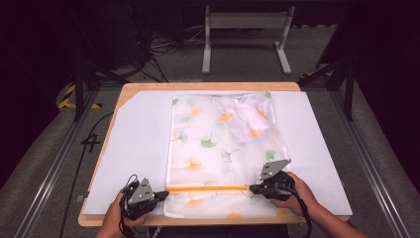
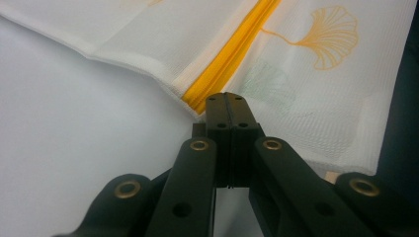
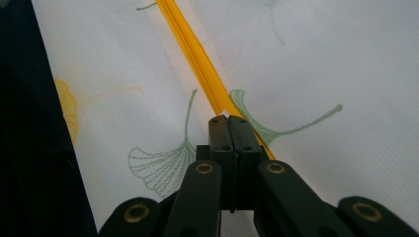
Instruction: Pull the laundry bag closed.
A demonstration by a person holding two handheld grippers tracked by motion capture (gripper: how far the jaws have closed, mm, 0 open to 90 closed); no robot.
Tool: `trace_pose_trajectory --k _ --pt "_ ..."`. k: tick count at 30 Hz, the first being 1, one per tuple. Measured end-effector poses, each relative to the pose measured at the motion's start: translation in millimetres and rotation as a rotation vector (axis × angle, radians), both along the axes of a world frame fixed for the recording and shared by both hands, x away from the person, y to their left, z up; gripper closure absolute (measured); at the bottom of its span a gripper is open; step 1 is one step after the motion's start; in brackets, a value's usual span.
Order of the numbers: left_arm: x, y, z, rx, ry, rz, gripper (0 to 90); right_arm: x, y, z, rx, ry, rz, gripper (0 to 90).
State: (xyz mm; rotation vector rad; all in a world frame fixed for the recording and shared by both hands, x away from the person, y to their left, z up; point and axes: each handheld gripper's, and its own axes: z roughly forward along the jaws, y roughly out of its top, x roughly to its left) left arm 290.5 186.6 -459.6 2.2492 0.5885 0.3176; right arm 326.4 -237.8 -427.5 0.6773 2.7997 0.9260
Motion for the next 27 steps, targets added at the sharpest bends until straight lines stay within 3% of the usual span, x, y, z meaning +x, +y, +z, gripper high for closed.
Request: trace_pose_trajectory --k 27 --pt "0.2 0.2 0.0 -0.001 0.001 -0.002 90.0 -6.4 -24.6 5.2 -0.010 -0.011 -0.047 90.0"
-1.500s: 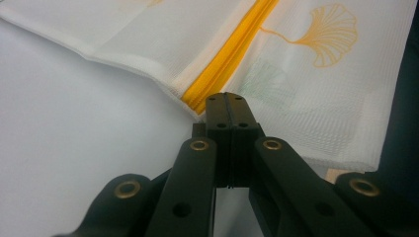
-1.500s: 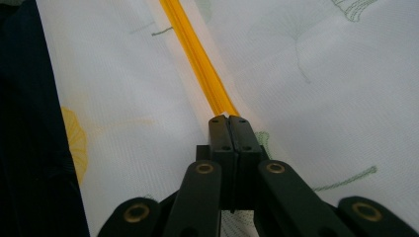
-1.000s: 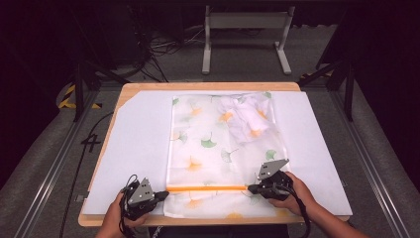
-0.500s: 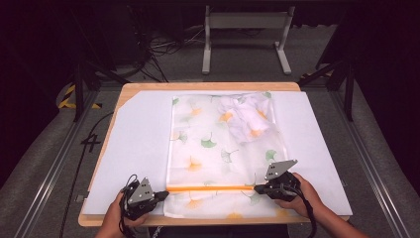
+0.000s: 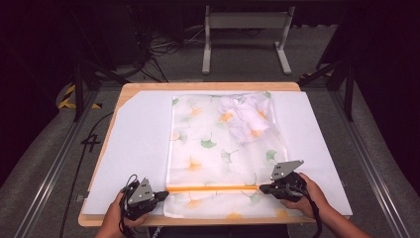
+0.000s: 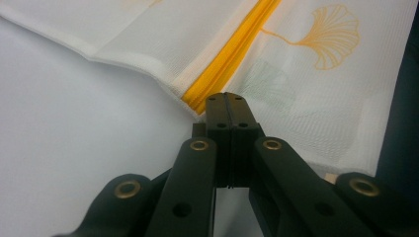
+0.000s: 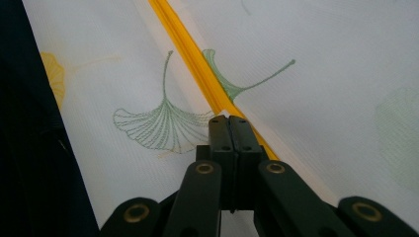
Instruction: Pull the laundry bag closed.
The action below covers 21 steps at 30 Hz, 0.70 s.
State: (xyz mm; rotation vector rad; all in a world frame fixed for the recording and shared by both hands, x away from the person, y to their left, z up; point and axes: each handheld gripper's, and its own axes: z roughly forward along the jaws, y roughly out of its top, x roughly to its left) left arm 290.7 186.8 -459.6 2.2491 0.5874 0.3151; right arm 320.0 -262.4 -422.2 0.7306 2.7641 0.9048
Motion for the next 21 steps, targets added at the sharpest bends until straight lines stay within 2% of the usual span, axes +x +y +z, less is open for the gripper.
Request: trace_pose_trajectory --k 21 --pt "0.1 0.0 0.2 0.002 0.000 -0.001 90.0 -1.7 -14.6 1.1 -0.003 0.004 -0.026 90.0"
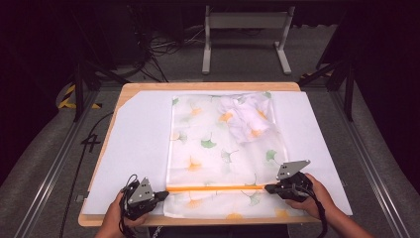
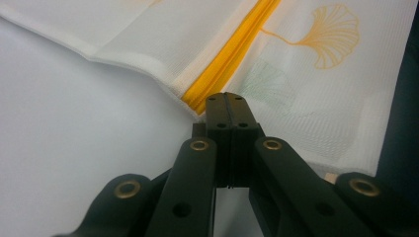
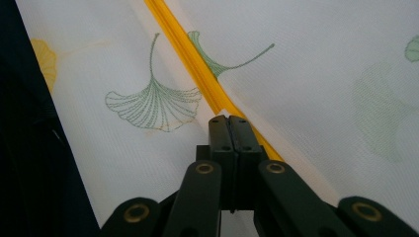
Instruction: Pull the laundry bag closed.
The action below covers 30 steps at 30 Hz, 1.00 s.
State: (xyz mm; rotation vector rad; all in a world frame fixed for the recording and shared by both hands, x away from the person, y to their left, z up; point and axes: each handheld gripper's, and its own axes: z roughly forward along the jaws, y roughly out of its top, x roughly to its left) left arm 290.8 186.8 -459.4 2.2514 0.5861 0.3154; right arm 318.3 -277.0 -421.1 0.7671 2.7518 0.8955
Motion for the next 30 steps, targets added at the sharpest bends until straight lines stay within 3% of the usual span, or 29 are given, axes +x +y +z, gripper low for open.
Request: trace_pose_trajectory --k 30 --pt "0.1 0.3 -0.4 -0.007 0.003 0.002 90.0 -4.2 -28.3 1.1 0.022 -0.002 -0.055 90.0"
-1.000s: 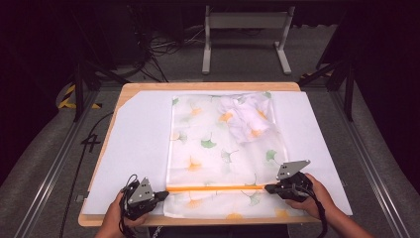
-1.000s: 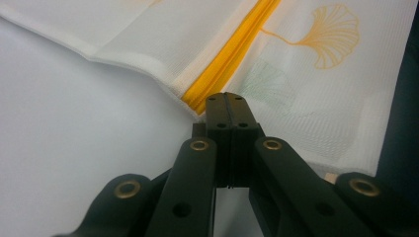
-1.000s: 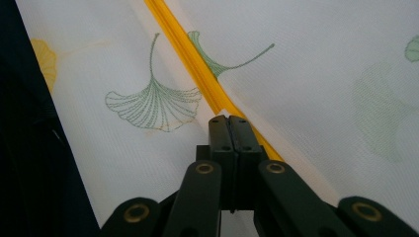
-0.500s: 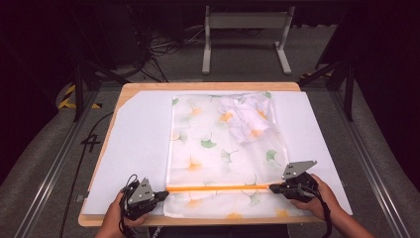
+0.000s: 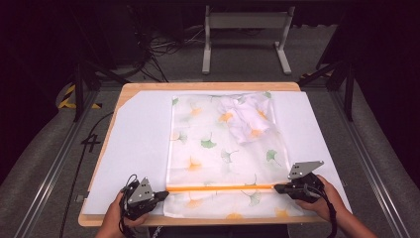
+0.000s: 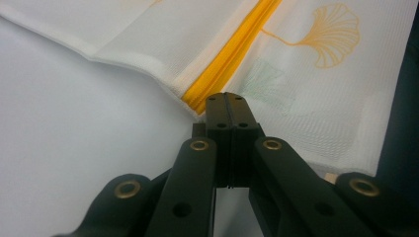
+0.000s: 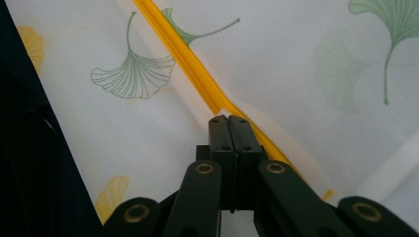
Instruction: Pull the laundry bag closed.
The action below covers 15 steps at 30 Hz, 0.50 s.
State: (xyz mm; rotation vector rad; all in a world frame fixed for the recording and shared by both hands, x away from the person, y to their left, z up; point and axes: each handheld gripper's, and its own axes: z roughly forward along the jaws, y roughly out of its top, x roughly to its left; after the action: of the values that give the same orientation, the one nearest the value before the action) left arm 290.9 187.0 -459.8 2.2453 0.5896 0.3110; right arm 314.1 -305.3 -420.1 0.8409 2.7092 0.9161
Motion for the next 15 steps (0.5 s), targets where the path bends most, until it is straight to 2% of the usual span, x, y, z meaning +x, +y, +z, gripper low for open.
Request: trace_pose_trajectory --k 15 --pt "0.2 0.2 -0.1 -0.003 0.001 0.000 90.0 -1.9 -11.4 0.2 0.009 0.006 -0.025 90.0"
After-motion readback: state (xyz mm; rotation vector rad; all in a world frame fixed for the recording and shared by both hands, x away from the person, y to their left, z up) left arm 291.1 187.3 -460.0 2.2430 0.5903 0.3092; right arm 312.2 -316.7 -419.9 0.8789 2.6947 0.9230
